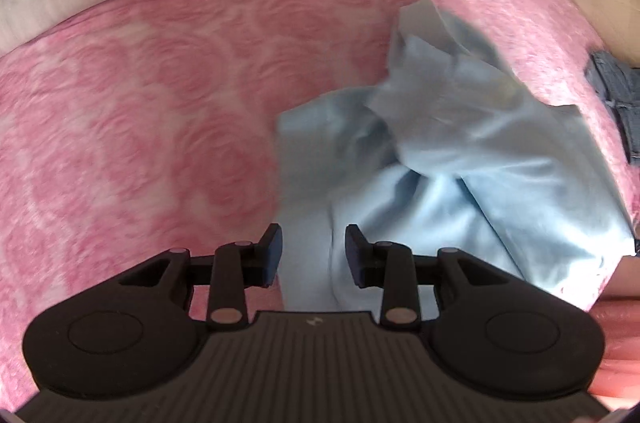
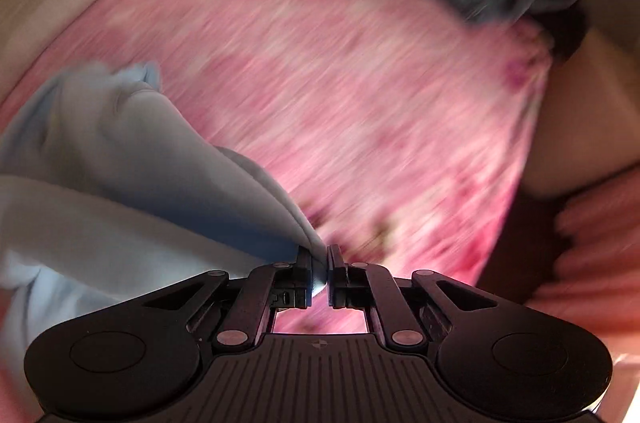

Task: Fold clothes
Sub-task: 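Grasp the sweatshirt hem with the right gripper while the left gripper grasps another edge, then lift the sweatshirt with both grippers and shake it out above the bed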

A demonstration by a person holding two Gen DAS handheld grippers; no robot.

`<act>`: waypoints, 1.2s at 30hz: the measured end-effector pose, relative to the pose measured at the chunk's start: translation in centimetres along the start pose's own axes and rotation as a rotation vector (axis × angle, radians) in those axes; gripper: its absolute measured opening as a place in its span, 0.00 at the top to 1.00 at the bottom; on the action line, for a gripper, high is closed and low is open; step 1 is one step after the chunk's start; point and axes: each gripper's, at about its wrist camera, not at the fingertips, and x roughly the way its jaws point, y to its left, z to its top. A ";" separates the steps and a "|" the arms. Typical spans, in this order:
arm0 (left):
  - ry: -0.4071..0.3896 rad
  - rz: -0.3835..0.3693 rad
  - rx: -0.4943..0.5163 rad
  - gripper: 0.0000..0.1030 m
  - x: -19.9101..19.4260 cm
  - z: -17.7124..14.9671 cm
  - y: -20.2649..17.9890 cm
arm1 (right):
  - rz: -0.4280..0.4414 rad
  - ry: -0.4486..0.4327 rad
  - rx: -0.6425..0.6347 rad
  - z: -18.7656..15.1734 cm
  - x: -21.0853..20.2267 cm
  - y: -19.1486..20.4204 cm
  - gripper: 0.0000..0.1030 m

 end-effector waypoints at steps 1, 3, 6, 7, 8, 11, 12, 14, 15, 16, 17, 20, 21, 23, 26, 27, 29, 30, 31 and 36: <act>-0.003 -0.011 0.003 0.69 0.3 0.6 -0.7 | -0.024 -0.027 -0.010 0.5 0.0 -0.9 0.95; -0.007 -0.032 0.004 0.67 1.2 1.8 -2.2 | -0.042 -0.013 -0.010 1.0 1.0 -2.1 0.95; 0.004 -0.054 -0.002 0.65 2.9 3.9 -4.0 | 0.023 0.173 0.124 0.3 4.8 -4.5 0.95; 0.008 -0.062 -0.001 0.65 3.5 4.7 -4.6 | 0.061 0.223 0.195 0.3 6.0 -5.3 0.94; 0.010 -0.068 0.002 0.65 4.1 5.5 -5.2 | 0.097 0.268 0.263 0.2 7.1 -6.2 0.94; 0.006 -0.082 0.010 0.63 5.9 8.1 -7.0 | 0.134 0.291 0.384 0.8 8.6 -8.0 0.79; 0.004 -0.091 0.010 0.63 6.5 9.1 -7.7 | 0.139 0.300 0.412 1.2 9.1 -8.5 0.67; -0.001 -0.116 0.006 0.61 7.9 11.1 -9.0 | 0.155 0.336 0.462 1.7 9.9 -9.1 0.56; -0.004 -0.130 0.003 0.61 8.7 12.1 -9.6 | 0.164 0.348 0.487 1.9 10.1 -9.4 0.54; -0.006 -0.144 0.001 0.58 9.5 13.2 -10.3 | 0.169 0.362 0.509 2.1 10.6 -9.8 0.53; -0.006 -0.161 -0.002 0.56 10.5 14.1 -10.9 | 0.171 0.376 0.525 2.3 11.1 -10.1 0.53; 0.019 -0.204 -0.055 0.55 13.5 16.5 -11.8 | 0.180 0.424 0.542 2.7 12.7 -10.1 0.52; 0.029 -0.223 -0.084 0.55 14.5 17.3 -12.0 | 0.182 0.439 0.544 2.9 13.3 -10.1 0.52; 0.051 -0.268 -0.149 0.55 16.7 18.7 -12.3 | 0.184 0.461 0.551 3.1 14.0 -10.0 0.51; 0.087 -0.322 -0.197 0.50 19.3 20.0 -13.2 | 0.179 0.488 0.552 3.4 14.9 -9.5 0.51; 0.102 -0.327 -0.201 0.50 20.2 20.3 -13.6 | 0.171 0.496 0.550 3.4 15.1 -9.3 0.50; 0.131 -0.303 -0.193 0.57 22.0 20.5 -14.1 | 0.160 0.505 0.540 3.6 15.3 -8.9 0.49; 0.135 -0.280 -0.176 0.65 22.5 20.3 -14.2 | 0.155 0.508 0.534 3.7 15.4 -8.7 0.49; 0.134 -0.254 -0.153 0.87 22.9 20.1 -14.2 | 0.151 0.510 0.525 3.8 15.4 -8.5 0.51; 0.025 -0.183 -0.120 0.96 20.3 18.5 -12.3 | 0.153 0.389 0.323 5.5 13.2 -6.2 0.95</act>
